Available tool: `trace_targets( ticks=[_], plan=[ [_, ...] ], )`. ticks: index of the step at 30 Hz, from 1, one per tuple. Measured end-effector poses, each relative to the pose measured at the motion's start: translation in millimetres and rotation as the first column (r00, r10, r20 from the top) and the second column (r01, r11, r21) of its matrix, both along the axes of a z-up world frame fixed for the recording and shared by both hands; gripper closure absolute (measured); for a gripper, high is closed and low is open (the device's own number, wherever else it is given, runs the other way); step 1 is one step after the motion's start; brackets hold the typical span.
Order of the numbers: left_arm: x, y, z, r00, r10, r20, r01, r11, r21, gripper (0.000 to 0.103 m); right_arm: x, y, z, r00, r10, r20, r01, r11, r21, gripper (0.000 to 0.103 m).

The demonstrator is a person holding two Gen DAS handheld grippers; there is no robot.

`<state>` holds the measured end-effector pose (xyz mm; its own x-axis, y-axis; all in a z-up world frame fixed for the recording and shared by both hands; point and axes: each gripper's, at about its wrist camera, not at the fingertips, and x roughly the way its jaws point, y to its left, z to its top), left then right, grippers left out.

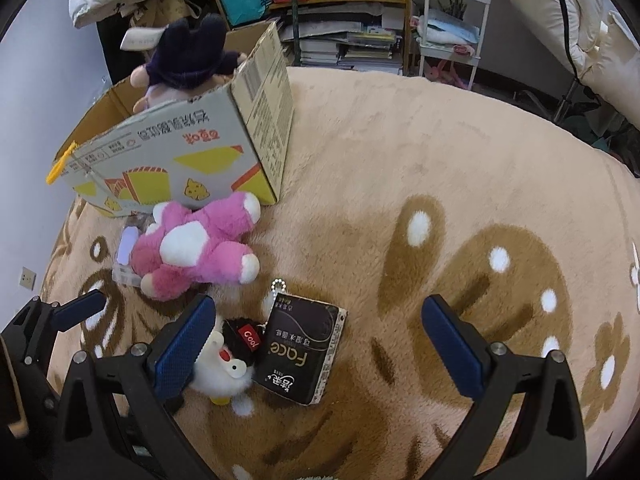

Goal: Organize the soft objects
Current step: 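Reach the left tool to the white plush while the right tool reaches the black tissue pack, then close the left tool on the white plush while the right tool closes on the tissue pack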

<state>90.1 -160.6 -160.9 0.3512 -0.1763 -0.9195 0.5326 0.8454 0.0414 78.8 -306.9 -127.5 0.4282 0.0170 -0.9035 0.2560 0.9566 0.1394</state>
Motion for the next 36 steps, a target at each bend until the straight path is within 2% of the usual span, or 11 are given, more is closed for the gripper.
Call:
trace_targets(
  ticks=[2, 4, 8, 16, 18, 22, 25, 32, 36],
  plan=[
    [-1.3, -3.4, -2.9, 1.000, -0.011, -0.005, 0.011, 1.000, 0.006, 0.002, 1.2, 2.2, -2.4, 1.000, 0.006, -0.010, -0.006, 1.000, 0.007, 0.000],
    [-1.8, -6.1, -6.8, 1.000, -0.017, -0.013, 0.017, 1.000, 0.013, 0.002, 2.3, 2.6, -6.6, 1.000, 0.014, -0.028, -0.013, 0.999, 0.032, 0.013],
    [-1.8, -10.3, -12.5, 0.999, -0.020, -0.025, 0.021, 1.000, 0.017, 0.002, 1.6, 2.0, -10.5, 0.999, 0.015, -0.041, -0.012, 0.999, 0.053, 0.015],
    [-4.9, -26.6, -23.9, 0.998, -0.051, -0.033, 0.052, 0.998, 0.025, 0.015, 1.4, -4.3, -24.9, 0.995, -0.002, -0.097, 0.012, 0.995, 0.102, 0.044],
    [-6.6, -28.0, -26.0, 0.998, -0.050, -0.028, 0.051, 0.998, 0.024, 0.019, 1.2, -6.1, -27.9, 0.994, -0.004, -0.108, 0.017, 0.993, 0.120, 0.048],
    [-4.8, -25.5, -31.8, 0.997, -0.037, -0.067, 0.038, 0.999, 0.008, 0.038, -0.6, -10.9, -33.5, 0.993, -0.009, -0.117, 0.027, 0.988, 0.149, 0.048],
    [-5.9, -29.9, -34.3, 0.996, -0.044, -0.075, 0.045, 0.999, 0.006, 0.041, -1.1, -14.7, -37.4, 0.992, -0.014, -0.122, 0.035, 0.984, 0.173, 0.049],
    [-7.9, -43.7, -40.7, 0.995, -0.047, -0.083, 0.047, 0.999, 0.003, 0.040, 0.5, -14.5, -44.1, 0.991, -0.010, -0.131, 0.035, 0.981, 0.190, 0.048],
    [0.4, -33.6, -35.7, 0.997, -0.034, -0.073, 0.034, 0.999, -0.008, 0.039, 2.9, -18.7, -49.6, 0.991, -0.018, -0.133, 0.047, 0.975, 0.217, 0.048]
  ],
)
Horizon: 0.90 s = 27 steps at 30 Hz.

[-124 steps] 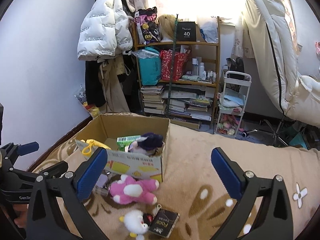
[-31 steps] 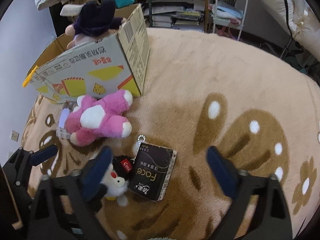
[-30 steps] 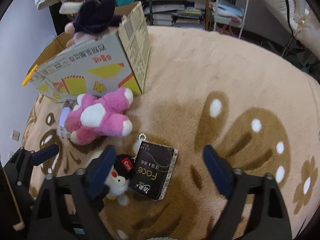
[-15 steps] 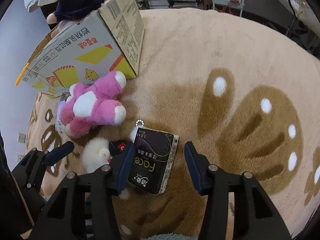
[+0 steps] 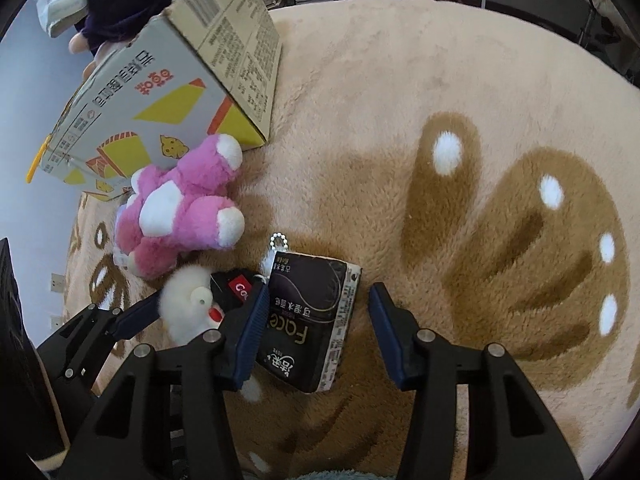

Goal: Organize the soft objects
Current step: 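Close the left tool on the white plush while the right tool closes on the tissue pack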

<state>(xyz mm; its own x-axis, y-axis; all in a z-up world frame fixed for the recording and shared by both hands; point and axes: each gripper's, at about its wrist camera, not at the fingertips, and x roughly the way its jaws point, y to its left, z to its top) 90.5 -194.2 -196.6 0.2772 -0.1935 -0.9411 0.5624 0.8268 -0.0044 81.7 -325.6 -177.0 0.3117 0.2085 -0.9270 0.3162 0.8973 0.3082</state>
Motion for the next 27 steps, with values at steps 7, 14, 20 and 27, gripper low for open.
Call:
trace_targets(
  ticks=[7, 14, 20, 27],
  plan=[
    [5.2, -2.6, -1.0, 1.000, 0.000, 0.008, 0.000, 1.000, -0.002, 0.039, -0.2, -4.9, -2.5, 1.000, -0.005, -0.003, 0.005, 1.000, 0.011, 0.048],
    [11.0, -6.6, -3.7, 1.000, 0.004, 0.010, -0.004, 1.000, -0.010, 0.042, 1.3, -5.6, -2.8, 1.000, -0.002, -0.004, 0.002, 1.000, 0.007, 0.048],
    [10.2, -2.5, -4.8, 1.000, 0.020, 0.018, -0.020, 1.000, -0.006, 0.054, 1.3, -1.0, -3.1, 1.000, 0.003, -0.003, -0.003, 1.000, -0.003, 0.048],
    [7.9, 6.9, -2.0, 0.999, 0.013, 0.048, -0.013, 1.000, 0.006, 0.067, 4.2, 5.5, -2.0, 1.000, 0.026, -0.007, -0.026, 0.999, -0.041, 0.047]
  ],
)
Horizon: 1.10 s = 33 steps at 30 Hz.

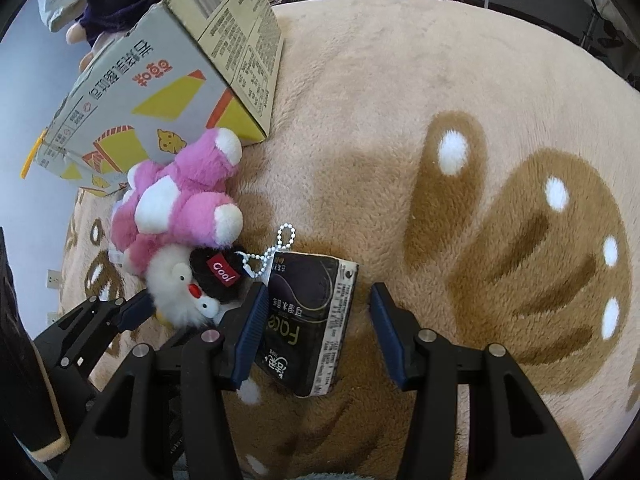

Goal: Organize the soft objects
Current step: 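Close the left tool on the white plush while the right tool closes on the tissue pack, then lift the white plush and tissue pack and carry both over the box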

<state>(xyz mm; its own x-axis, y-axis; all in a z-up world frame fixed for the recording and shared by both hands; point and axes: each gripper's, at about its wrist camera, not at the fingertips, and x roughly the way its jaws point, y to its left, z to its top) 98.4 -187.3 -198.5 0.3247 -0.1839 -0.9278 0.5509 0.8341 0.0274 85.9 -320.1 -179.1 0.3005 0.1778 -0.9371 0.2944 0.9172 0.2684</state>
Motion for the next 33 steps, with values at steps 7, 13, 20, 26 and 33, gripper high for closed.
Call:
trace_targets(
  ticks=[7, 13, 20, 26, 33],
  plan=[
    [-4.3, 9.1, 8.3, 1.000, 0.004, 0.010, -0.003, 0.999, -0.038, 0.084, -1.3, 0.2, 1.7, 1.000, -0.002, 0.002, 0.002, 1.000, -0.008, 0.048],
    [-3.9, 21.3, 13.7, 1.000, 0.007, 0.004, -0.007, 0.997, -0.073, 0.088, -0.1, 9.9, 8.0, 1.000, 0.012, 0.004, -0.012, 0.999, -0.032, 0.048],
    [-13.0, 28.5, 19.5, 1.000, 0.004, -0.003, -0.005, 0.996, -0.088, 0.091, -0.8, 19.5, 14.3, 1.000, 0.023, 0.008, -0.023, 0.999, -0.040, 0.051],
    [-14.6, 39.3, 28.4, 0.999, 0.026, -0.019, -0.028, 0.992, -0.126, 0.092, -3.7, 16.5, 17.3, 1.000, 0.020, 0.021, -0.019, 0.999, -0.047, 0.056],
    [-27.5, 52.1, 49.4, 1.000, 0.020, 0.023, -0.017, 0.992, -0.126, 0.092, -9.4, 14.3, 32.7, 0.997, 0.015, 0.075, -0.010, 0.998, -0.058, 0.071]
  ],
)
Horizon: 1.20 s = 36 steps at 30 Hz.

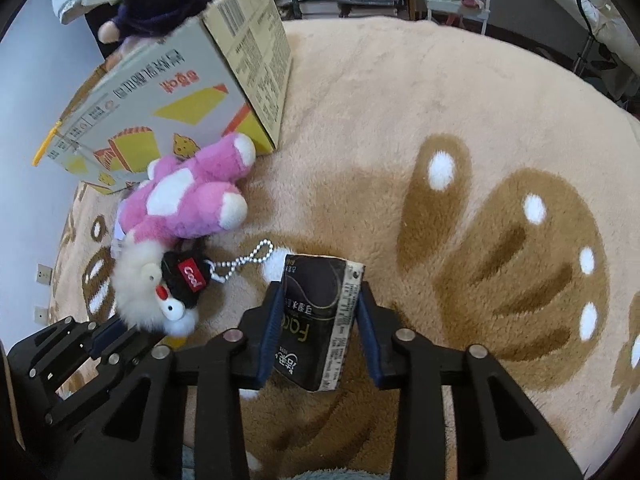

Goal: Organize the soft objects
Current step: 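Lift the white plush and tissue pack and carry both over the box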

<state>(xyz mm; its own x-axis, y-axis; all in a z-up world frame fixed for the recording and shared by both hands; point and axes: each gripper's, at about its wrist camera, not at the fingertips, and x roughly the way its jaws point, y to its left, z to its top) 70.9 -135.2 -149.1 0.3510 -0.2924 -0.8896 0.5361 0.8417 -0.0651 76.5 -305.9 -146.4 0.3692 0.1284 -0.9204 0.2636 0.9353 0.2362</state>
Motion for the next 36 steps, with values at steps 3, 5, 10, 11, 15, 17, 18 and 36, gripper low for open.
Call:
trace_targets(
  ticks=[3, 5, 10, 11, 15, 17, 18, 36],
  plan=[
    [-2.8, 7.6, 7.7, 1.000, 0.018, 0.012, -0.018, 1.000, -0.007, 0.092, -3.3, 5.6, 11.7, 0.999, 0.017, 0.046, -0.016, 0.999, -0.028, 0.076],
    [-4.8, 11.4, 15.0, 0.999, 0.035, 0.025, -0.035, 0.999, -0.012, 0.092, -5.3, 7.0, 17.5, 0.997, 0.027, 0.078, -0.025, 0.999, -0.032, 0.076],
    [-9.7, 25.9, 32.9, 0.993, 0.085, 0.079, -0.083, 0.996, -0.028, 0.092, -14.7, 4.8, 35.1, 0.984, 0.026, 0.176, -0.017, 0.998, -0.054, 0.076],
    [-11.0, 29.5, 36.8, 0.992, 0.092, 0.086, -0.089, 0.995, -0.034, 0.092, -16.7, 5.0, 39.5, 0.980, 0.026, 0.198, -0.015, 0.998, -0.058, 0.076],
    [-17.5, 38.4, 53.6, 0.982, 0.125, 0.138, -0.117, 0.991, -0.067, 0.092, -21.9, 8.8, 52.8, 0.964, 0.029, 0.265, -0.008, 0.997, -0.081, 0.076],
    [-19.8, 39.1, 61.7, 0.976, 0.144, 0.166, -0.132, 0.988, -0.082, 0.092, -24.3, 12.3, 61.0, 0.952, 0.035, 0.304, -0.005, 0.995, -0.101, 0.076],
    [-19.3, 37.9, 64.4, 0.973, 0.149, 0.178, -0.136, 0.987, -0.083, 0.092, -28.2, 14.5, 63.9, 0.947, 0.041, 0.319, -0.007, 0.994, -0.107, 0.076],
    [-29.8, 68.2, 109.5, 0.904, 0.267, 0.333, -0.229, 0.962, -0.151, 0.091, -36.7, 28.7, 107.1, 0.875, 0.104, 0.473, -0.026, 0.985, -0.168, 0.076]
  ],
)
